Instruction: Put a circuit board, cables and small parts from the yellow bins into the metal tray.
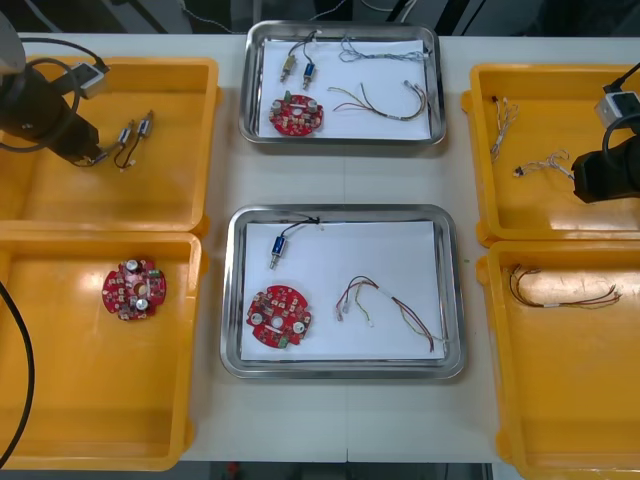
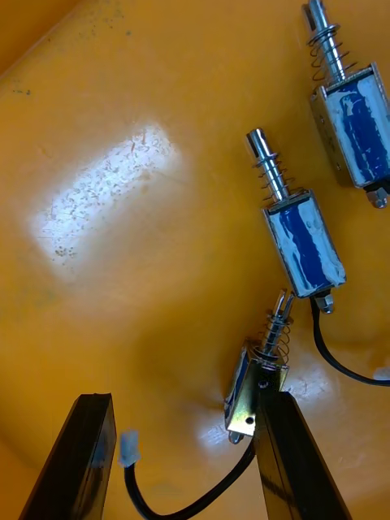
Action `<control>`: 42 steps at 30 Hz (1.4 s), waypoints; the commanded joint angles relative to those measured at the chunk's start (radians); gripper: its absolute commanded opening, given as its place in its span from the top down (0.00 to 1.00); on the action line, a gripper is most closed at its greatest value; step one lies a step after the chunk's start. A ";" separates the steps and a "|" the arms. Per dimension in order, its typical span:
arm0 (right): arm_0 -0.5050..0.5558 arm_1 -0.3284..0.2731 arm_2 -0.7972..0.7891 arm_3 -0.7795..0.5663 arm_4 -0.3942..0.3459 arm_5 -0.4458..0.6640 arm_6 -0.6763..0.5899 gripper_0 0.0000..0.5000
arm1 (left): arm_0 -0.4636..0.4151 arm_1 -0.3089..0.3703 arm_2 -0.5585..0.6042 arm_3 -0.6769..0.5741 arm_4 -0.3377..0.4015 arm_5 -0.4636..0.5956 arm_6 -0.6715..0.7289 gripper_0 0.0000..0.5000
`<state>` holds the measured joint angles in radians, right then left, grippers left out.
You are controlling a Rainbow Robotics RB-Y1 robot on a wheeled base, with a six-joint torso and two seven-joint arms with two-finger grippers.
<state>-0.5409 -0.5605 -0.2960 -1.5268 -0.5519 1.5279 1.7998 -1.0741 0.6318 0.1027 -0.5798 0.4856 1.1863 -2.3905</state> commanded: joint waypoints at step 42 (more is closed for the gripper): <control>-0.243 -0.091 0.037 0.221 0.049 0.041 0.104 0.00 | -0.030 0.015 -0.001 -0.009 0.050 0.038 -0.013 0.00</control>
<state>-0.7086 -0.6022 -0.2712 -1.3313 -0.5201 1.5657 1.8187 -1.0741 0.6318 0.0826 -0.5627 0.5270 1.2139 -2.3905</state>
